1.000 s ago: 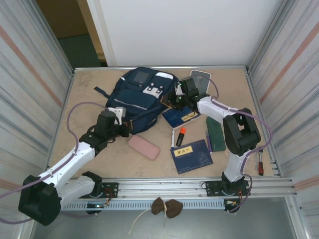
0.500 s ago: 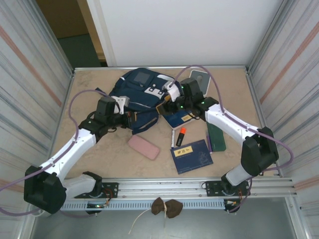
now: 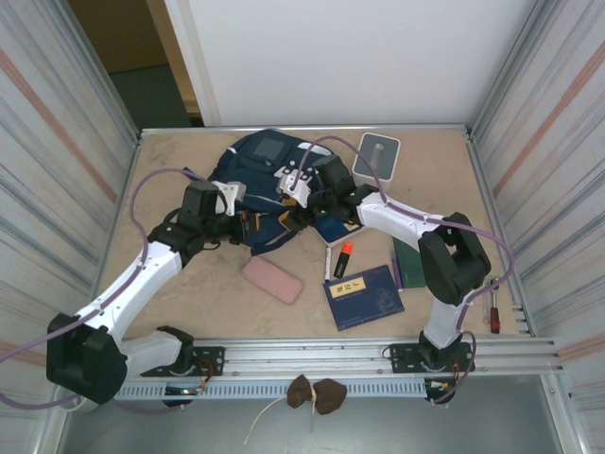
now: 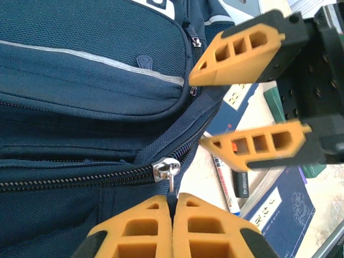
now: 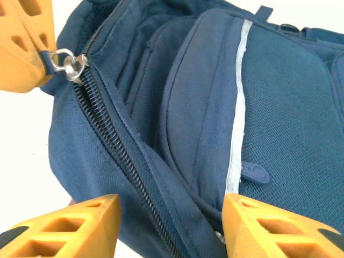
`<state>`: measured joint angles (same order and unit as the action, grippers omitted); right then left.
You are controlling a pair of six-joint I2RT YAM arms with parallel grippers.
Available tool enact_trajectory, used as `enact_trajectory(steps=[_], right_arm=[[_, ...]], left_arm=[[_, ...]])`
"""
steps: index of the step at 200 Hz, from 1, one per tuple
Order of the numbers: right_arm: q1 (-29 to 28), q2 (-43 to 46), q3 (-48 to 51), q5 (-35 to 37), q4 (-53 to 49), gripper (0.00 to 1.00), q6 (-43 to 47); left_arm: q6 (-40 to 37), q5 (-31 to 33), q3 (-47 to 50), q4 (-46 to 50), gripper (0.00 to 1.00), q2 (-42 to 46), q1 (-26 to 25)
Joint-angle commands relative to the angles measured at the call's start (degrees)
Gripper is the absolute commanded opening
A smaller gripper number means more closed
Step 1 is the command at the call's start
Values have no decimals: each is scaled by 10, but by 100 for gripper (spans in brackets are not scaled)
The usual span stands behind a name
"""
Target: Pack the student bag
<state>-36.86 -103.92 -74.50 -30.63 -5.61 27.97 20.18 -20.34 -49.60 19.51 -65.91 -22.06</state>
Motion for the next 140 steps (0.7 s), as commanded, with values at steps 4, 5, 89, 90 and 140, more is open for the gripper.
enact_trajectory(steps=[4,5,89,90,140], right_arm=[[-1,-6,-24,32,2,25,32],[-1,-6,-24,33,1,24,33],[35,34,-5,43,-36,5,82],[35,34,-5,43,-36,5,82],[37,-6,-83,65,-83,13,68]], left_arm=[[-13,-18,-30,-17,0,11,8],[-13,-17,-30,-16,0,11,9],[-59,24,14,104,0,66,116],[-59,22,14,104,0,66,116],[-10,-95,9,21,0,76,94]])
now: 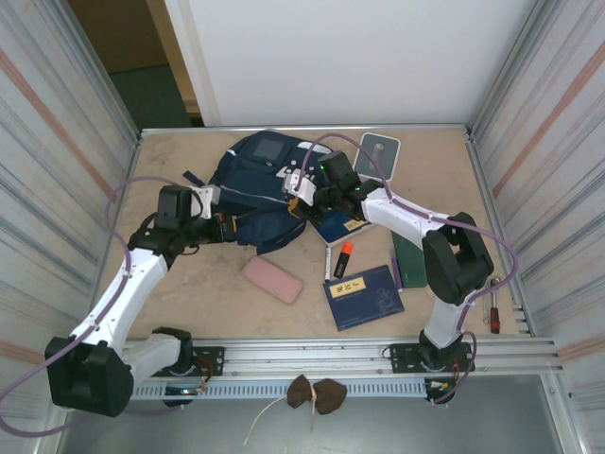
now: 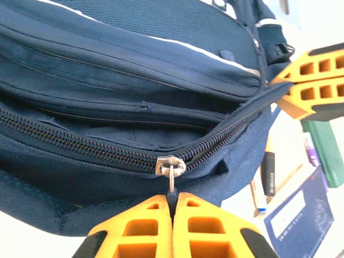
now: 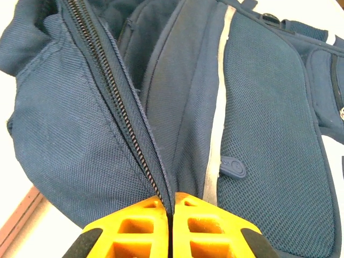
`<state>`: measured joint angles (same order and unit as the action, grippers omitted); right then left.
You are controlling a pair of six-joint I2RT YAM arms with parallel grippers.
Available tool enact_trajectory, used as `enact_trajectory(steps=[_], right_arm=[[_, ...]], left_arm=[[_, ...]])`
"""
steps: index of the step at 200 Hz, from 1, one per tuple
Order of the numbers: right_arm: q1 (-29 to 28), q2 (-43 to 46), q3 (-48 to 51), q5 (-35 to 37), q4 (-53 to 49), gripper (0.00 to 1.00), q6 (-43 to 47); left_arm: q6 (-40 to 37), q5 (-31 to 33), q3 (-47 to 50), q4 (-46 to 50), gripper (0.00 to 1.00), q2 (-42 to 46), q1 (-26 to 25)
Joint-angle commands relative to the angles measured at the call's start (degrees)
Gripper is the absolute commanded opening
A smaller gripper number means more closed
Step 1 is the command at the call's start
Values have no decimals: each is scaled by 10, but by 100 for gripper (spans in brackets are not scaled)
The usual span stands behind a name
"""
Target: Pack the student bag
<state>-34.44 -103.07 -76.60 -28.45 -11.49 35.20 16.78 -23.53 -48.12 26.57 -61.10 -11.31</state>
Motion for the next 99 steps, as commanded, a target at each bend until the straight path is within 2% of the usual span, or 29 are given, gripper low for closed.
enact_trajectory(steps=[1,11,29,52,74,99], right_arm=[[12,-15,-63,44,-27,14,-5],[12,-12,-71,54,-44,20,-15],[12,18,-58,63,-57,38,-39],[8,81,-18,24,-75,58,-43],[-9,118,22,-18,-51,67,-47],[-27,99,31,-60,-12,71,-74]], left_arm=[[26,-63,-7,-51,0,28,-15],[32,-61,-13,-64,0,27,-30],[34,-50,-24,-82,0,18,-63],[34,-50,-41,-93,0,3,-93],[26,-52,-51,-98,0,-8,-113],[27,-60,-51,-107,0,-17,-119]])
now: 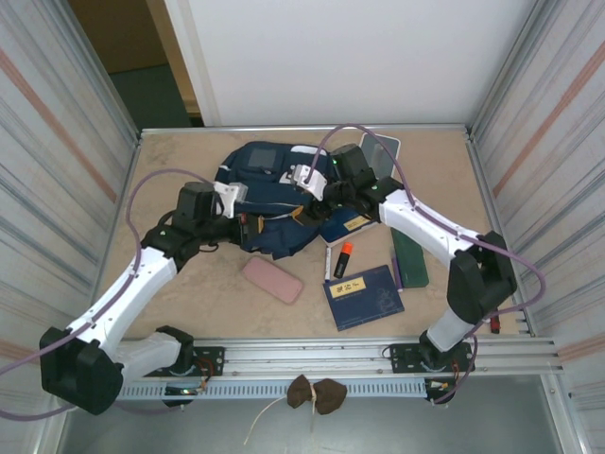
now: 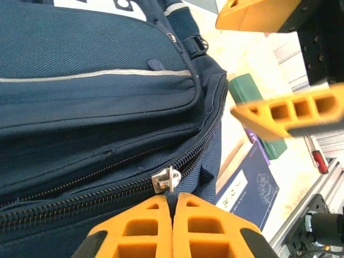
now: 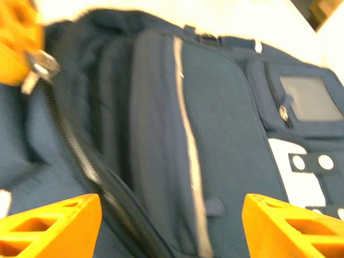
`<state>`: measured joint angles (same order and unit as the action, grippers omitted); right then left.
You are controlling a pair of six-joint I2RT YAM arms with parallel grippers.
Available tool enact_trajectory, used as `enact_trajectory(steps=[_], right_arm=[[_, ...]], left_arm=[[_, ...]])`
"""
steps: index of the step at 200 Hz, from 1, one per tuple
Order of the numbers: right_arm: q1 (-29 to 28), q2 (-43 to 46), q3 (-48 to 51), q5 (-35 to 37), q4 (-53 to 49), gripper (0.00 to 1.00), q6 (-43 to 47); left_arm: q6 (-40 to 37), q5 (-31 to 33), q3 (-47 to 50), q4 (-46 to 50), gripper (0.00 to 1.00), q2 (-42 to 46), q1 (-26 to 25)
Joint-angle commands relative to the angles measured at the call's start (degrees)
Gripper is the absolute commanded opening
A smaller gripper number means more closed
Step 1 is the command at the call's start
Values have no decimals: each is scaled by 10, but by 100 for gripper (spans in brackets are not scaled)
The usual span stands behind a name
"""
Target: Pack the student bag
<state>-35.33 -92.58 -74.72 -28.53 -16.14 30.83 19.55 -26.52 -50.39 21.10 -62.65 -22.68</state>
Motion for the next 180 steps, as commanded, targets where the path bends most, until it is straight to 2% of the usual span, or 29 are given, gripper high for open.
enact_trajectory(steps=[1,18,32,41,66,78,106,144,159,180], right_arm=[[-18,-6,12,-61,36,71,-31],[-29,-38,-1,-55,39,71,-26],[-34,-67,-23,-32,22,65,-13],[-34,-76,-30,-19,21,56,-10],[-29,-81,-31,23,21,22,-7],[-24,-75,-31,37,14,13,-4],[-6,-57,-20,31,6,9,3],[8,-45,-9,7,23,7,13],[9,-50,-18,3,21,7,15],[9,-65,-45,3,8,11,14]], left_arm=[[-1,-30,-29,-52,0,-1,-6],[-2,-28,-27,-51,0,1,-6],[-5,-18,-25,-49,0,6,-6],[-6,-13,-25,-44,0,9,-6],[-7,4,-22,-31,0,23,-1],[-7,8,-20,-20,0,30,10],[-12,10,-4,15,0,58,59],[-26,-5,18,56,0,82,151],[-33,-7,16,64,0,82,158],[-29,-44,15,56,0,79,153]])
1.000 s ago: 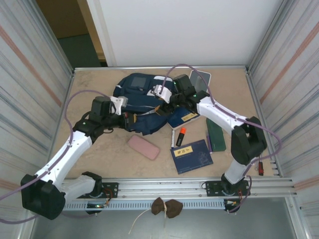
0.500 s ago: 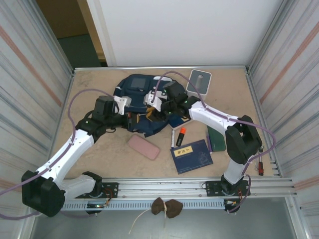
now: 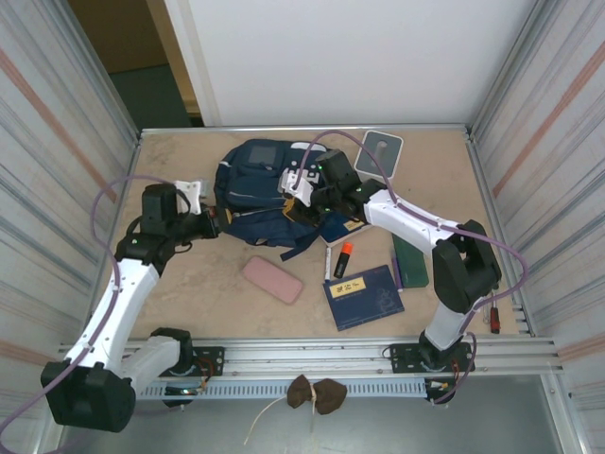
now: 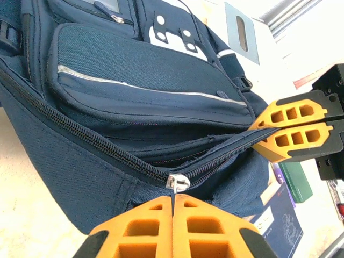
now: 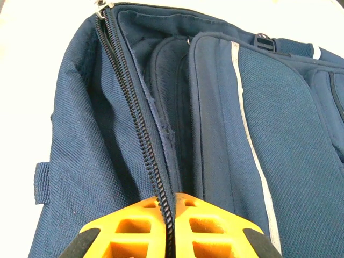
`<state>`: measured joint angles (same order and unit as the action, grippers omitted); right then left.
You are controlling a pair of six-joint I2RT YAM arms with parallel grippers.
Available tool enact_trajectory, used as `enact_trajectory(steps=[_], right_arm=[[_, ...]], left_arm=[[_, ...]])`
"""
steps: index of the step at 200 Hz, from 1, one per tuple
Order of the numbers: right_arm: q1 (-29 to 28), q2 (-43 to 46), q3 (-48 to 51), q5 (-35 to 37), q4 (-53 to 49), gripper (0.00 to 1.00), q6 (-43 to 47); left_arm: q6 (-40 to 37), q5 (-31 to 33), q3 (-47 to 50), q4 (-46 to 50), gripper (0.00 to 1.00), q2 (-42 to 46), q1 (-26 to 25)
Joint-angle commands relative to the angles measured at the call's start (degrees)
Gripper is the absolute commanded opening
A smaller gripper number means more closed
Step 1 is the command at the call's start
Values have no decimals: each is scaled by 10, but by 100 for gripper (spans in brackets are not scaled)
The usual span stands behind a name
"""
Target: Pack the student bag
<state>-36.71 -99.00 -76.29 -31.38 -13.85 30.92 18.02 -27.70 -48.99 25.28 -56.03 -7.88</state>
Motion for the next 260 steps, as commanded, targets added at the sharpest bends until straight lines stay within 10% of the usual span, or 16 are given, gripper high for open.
enact_trajectory(steps=[1,103,222,260], right_arm=[[23,-1,-31,31,-17,11,12],[-32,5,-32,-1,-40,61,-64],[-82,-56,60,-12,7,61,-110],[-88,-74,66,18,16,39,-112]], left_arm=[[-13,-33,1,13,0,13,4],[0,-16,17,-16,0,-11,-82],[72,51,139,-86,0,18,-139],[96,76,181,-109,0,19,-168]])
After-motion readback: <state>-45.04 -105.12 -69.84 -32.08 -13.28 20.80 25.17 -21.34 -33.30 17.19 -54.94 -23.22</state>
